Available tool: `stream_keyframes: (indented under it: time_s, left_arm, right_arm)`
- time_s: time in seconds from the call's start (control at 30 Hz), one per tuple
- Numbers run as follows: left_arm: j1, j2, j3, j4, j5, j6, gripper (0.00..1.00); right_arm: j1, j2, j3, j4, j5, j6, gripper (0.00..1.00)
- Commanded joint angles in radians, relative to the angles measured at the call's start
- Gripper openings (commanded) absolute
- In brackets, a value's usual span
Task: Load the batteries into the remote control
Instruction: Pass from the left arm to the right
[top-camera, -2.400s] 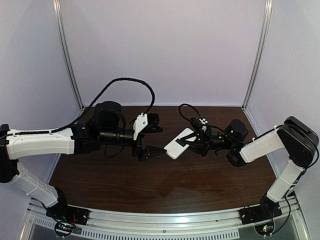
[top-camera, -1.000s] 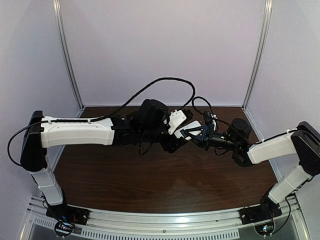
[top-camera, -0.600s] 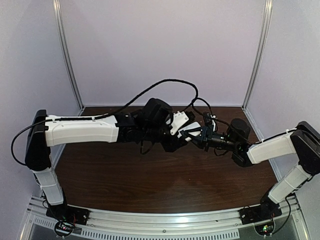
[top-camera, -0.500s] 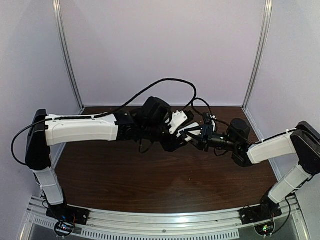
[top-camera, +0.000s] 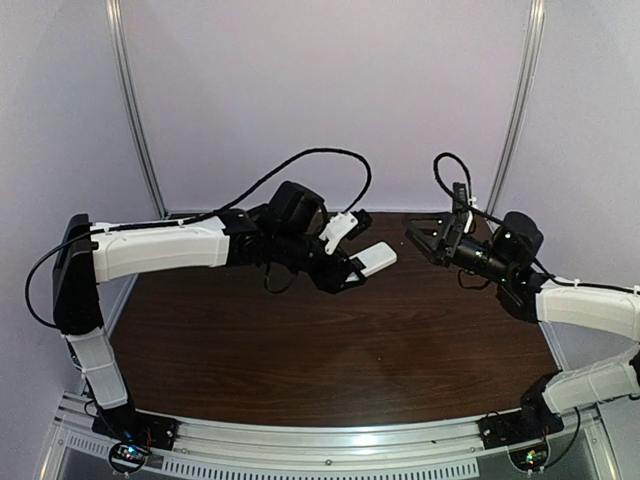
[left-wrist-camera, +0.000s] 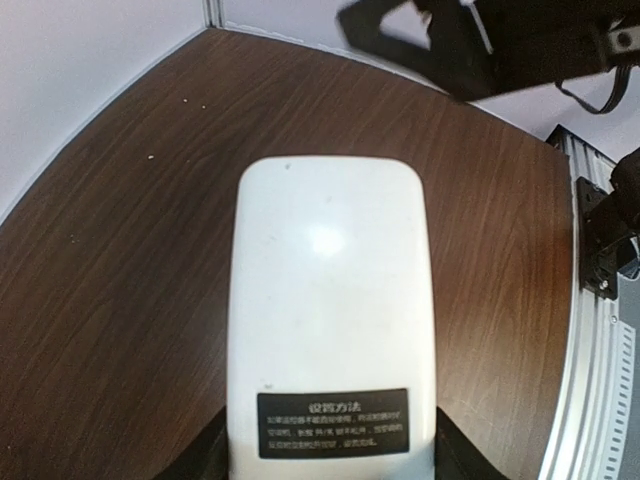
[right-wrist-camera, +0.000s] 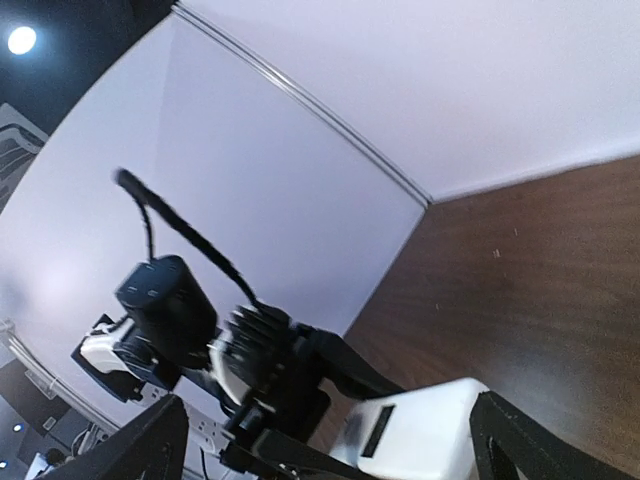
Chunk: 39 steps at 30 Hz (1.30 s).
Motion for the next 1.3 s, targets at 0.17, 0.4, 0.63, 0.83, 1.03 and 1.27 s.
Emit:
stream_keyframes:
  time_s: [0.17, 0.4, 0.63, 0.83, 1.03, 1.27]
  left_arm:
    - [0.042, -0.055, 0.046, 0.018, 0.200, -0.063, 0.29]
    - [0.057, -0.054, 0.063, 0.044, 0.271, -0.144, 0.28]
    - [0.062, -0.054, 0.054, 0.086, 0.323, -0.191, 0.29]
    - [0.063, -0.057, 0.032, 0.125, 0.359, -0.212, 0.29]
    - [0.066, -0.064, 0.019, 0.178, 0.420, -0.238, 0.29]
    - [0.068, -0.069, 0.014, 0.206, 0.457, -0.256, 0.29]
  right_arm:
    - [-0.006, -0.101, -0.139, 0.274, 0.042, -0.144, 0.99]
    - [0.012, 0.228, -0.204, 0.878, -0.020, 0.160, 0.96]
    - [0.085, 0.367, -0.135, 1.007, -0.040, 0.211, 0.87]
    - [0.100, 0.375, -0.108, 1.006, -0.047, 0.199, 0.83]
    - [0.102, 0.350, -0.059, 1.006, -0.060, 0.196, 0.84]
    - [0.102, 0.342, -0.003, 1.006, -0.076, 0.205, 0.83]
